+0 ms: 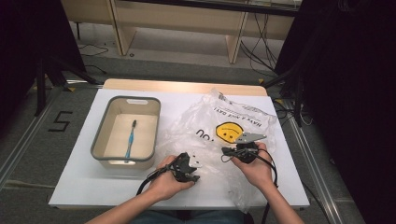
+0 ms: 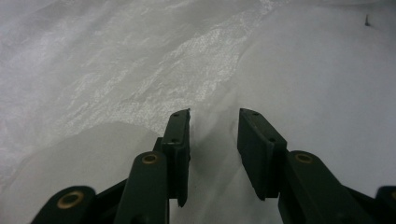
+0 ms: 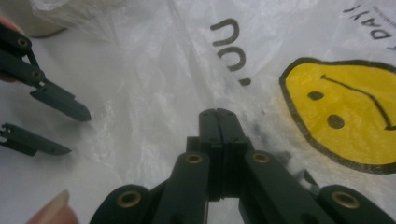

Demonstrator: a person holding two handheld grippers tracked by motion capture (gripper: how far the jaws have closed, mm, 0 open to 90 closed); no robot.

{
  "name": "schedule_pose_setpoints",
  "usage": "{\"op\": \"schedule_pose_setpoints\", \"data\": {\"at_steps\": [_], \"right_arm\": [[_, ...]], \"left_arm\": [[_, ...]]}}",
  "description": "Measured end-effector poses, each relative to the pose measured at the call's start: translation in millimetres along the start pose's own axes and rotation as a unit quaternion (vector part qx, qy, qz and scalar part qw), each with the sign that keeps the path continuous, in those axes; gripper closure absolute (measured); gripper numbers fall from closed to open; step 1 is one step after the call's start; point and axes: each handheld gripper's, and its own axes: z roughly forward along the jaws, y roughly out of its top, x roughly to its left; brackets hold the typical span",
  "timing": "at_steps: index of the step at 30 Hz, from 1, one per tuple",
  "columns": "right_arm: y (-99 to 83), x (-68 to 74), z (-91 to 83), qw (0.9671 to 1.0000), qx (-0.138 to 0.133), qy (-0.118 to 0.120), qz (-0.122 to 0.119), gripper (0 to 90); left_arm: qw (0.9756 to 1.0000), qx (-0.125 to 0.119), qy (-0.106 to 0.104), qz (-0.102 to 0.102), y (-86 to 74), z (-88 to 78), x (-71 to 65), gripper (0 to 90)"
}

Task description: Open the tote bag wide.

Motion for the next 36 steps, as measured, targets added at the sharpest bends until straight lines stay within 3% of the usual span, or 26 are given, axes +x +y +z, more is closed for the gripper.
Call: {"op": "schedule_pose_setpoints", "data": {"at_steps": [6,7,8,9,10,11,12,13,16,20,23,26,34,36], "right_arm": [[3.5,1.4,-4.7,0.9997,-0.02,-0.011,-0.001,90.0],[3.6,1.6,-4.9,0.9997,-0.02,-0.011,0.0,90.0],[3.6,1.6,-4.9,0.9998,-0.02,-0.01,0.0,90.0],[3.5,1.6,-5.0,0.9998,-0.02,-0.01,0.0,90.0],[3.5,1.6,-5.0,0.9998,-0.02,-0.01,0.0,90.0],[3.6,1.8,-4.8,0.9998,-0.02,-0.009,0.0,90.0],[3.6,1.8,-4.8,0.9998,-0.02,-0.009,0.0,90.0],[3.8,2.0,-5.0,0.9997,-0.022,-0.01,0.0,90.0],[4.9,3.0,-6.3,0.9995,-0.028,-0.011,0.003,90.0],[6.9,4.0,-9.2,0.9992,-0.038,-0.012,0.008,90.0],[9.5,4.0,-12.5,0.9986,-0.05,-0.017,0.009,90.0],[11.5,4.0,-14.7,0.998,-0.059,-0.022,0.008,90.0],[20.2,3.7,-26.3,0.9918,-0.11,-0.064,0.001,90.0],[24.2,2.5,-31.5,0.9878,-0.134,-0.08,0.001,90.0]], "left_arm": [[0.9999,-0.01,0.008,0.002,0.3,-1.0,-0.3,66.4],[0.9995,-0.029,0.013,-0.003,1.9,-3.6,1.0,67.0],[0.9995,-0.029,0.013,-0.003,1.9,-3.6,1.0,67.7],[0.9982,-0.055,0.02,-0.012,5.4,-7.4,1.5,68.9],[0.9982,-0.055,0.02,-0.012,5.4,-7.4,1.5,70.5],[0.9963,-0.076,0.036,-0.013,10.3,-10.3,1.0,73.5],[0.9963,-0.076,0.036,-0.013,10.3,-10.3,1.0,77.3],[0.9948,-0.087,0.049,-0.019,15.2,-9.2,1.0,81.0],[0.9943,-0.084,0.06,-0.028,17.3,-2.8,3.1,88.3],[0.9951,-0.07,0.061,-0.034,16.6,14.1,6.0,89.0],[0.9971,-0.048,0.055,-0.021,14.4,22.7,4.9,89.0],[0.997,-0.05,0.057,-0.017,14.2,23.0,4.9,89.0],[0.9967,-0.051,0.063,-0.006,13.7,23.9,3.2,88.8],[0.9967,-0.051,0.062,-0.006,13.7,23.9,3.3,88.8]]}}
